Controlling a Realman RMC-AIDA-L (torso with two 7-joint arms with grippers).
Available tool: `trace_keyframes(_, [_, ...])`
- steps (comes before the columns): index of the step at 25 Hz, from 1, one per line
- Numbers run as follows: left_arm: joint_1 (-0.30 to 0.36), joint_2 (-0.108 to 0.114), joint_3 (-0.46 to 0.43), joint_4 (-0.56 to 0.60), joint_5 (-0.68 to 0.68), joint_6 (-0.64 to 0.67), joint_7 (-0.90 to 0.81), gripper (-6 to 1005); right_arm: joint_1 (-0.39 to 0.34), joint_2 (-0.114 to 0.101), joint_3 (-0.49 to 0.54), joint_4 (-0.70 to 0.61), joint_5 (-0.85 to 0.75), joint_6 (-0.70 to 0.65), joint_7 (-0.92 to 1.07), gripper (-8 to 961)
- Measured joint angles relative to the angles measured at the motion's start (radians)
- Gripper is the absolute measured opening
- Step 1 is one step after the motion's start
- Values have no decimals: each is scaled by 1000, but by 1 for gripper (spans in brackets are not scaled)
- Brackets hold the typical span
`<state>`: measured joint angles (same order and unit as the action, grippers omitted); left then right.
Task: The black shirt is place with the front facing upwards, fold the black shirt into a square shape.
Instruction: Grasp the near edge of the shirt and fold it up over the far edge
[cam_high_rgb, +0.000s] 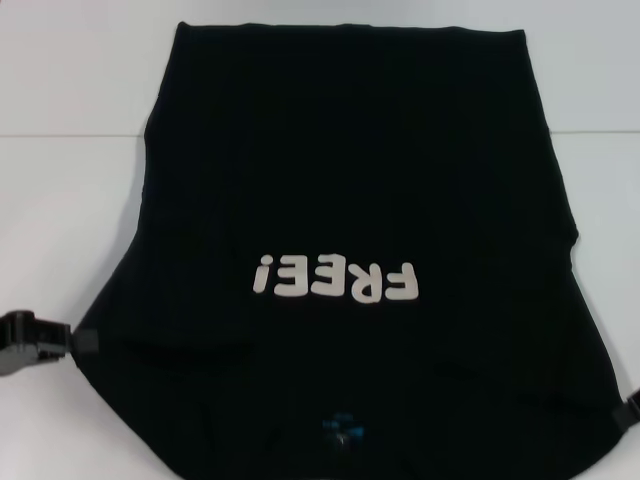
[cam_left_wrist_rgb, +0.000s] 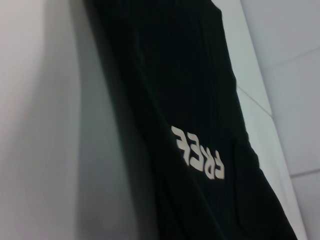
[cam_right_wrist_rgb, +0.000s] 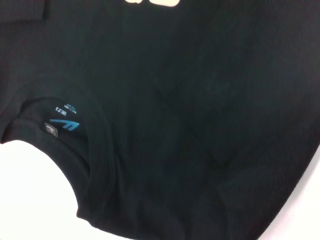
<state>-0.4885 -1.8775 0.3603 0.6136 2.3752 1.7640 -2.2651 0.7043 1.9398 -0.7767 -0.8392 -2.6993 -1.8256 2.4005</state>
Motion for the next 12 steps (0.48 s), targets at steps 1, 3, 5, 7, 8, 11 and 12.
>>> trace_keyframes(1, [1, 1, 3, -2, 5, 9, 0, 20, -7, -1, 0, 1, -1, -6, -7, 13])
trace_keyframes(3, [2, 4, 8, -15, 23, 19, 0, 20, -21, -4, 0, 5, -1, -15, -24, 12])
trace_keyframes(5, [3, 5, 8, -26, 43, 24, 0, 19, -34, -5, 0, 9, -2, -24, -40, 12])
trace_keyframes(7, [3, 7, 9, -38, 67, 40, 1, 19, -50, -5, 1, 9, -1, -39, -57, 12])
trace_keyframes(8, [4, 7, 10, -42, 76, 48, 2, 19, -57, -5, 1, 9, -1, -47, -65, 12])
trace_keyframes(11, [6, 6, 19, -47, 107, 77, 10, 19, -81, -5, 1, 12, -1, -73, -98, 13])
trace_keyframes(12, [9, 4, 26, -47, 112, 89, 11, 19, -89, -6, 1, 17, -1, -80, -109, 13])
